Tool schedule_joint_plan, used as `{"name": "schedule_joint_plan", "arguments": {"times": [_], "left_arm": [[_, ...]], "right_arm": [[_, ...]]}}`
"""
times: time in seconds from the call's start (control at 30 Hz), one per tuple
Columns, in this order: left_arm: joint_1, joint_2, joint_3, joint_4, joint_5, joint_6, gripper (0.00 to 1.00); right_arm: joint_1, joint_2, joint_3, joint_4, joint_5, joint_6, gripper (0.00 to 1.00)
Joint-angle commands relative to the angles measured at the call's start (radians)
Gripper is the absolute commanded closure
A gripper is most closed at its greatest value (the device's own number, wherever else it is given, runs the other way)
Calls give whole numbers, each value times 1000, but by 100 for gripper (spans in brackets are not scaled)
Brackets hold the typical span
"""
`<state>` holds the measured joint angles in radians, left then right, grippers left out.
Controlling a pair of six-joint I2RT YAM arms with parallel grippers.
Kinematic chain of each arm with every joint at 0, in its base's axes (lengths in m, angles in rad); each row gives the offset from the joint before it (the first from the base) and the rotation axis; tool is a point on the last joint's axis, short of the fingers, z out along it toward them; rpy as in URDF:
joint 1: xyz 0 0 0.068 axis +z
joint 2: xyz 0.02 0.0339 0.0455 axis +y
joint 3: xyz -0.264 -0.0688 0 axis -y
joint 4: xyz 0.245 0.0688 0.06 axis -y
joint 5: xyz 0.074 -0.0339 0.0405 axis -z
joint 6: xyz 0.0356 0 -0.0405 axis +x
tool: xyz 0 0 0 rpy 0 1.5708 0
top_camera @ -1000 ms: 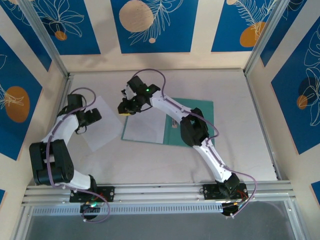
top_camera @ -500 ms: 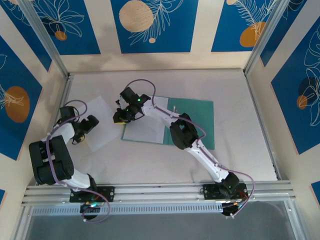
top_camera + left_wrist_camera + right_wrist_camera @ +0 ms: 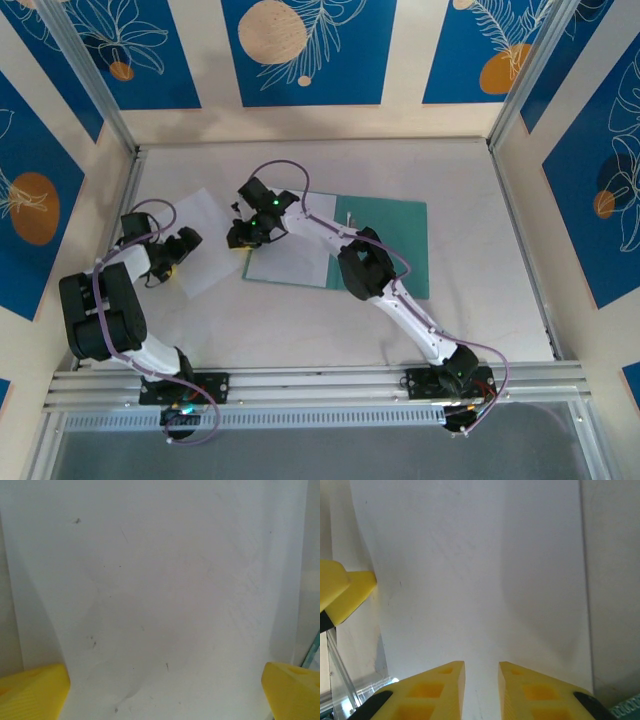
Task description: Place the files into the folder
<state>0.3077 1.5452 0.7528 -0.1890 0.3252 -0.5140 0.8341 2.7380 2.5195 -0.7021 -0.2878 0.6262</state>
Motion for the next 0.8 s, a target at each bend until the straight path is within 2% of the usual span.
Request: {"name": "schedule_joint_plan", "arguments": {"times": [0.0, 0.13, 0.33, 0.47, 0.6, 0.77], "left_arm": [[10, 37, 12, -35, 41, 27, 0], [11, 35, 21, -55, 21, 36, 0], [11, -43, 26, -127, -138, 48, 0], [13, -50, 34, -159, -202, 57, 0], [13, -30, 34, -155, -199, 57, 0], [14, -2, 21, -106, -115, 51, 0]], "right_arm": [[10, 19, -24, -40, -14, -10, 74], [13, 16, -31, -43, -29, 1, 74], [14, 12, -39, -39, -37, 11, 74], [15, 12, -45, -34, -43, 18, 74], [20, 11, -47, -39, -46, 20, 74], [25, 8, -54, -43, -58, 22, 74]]}}
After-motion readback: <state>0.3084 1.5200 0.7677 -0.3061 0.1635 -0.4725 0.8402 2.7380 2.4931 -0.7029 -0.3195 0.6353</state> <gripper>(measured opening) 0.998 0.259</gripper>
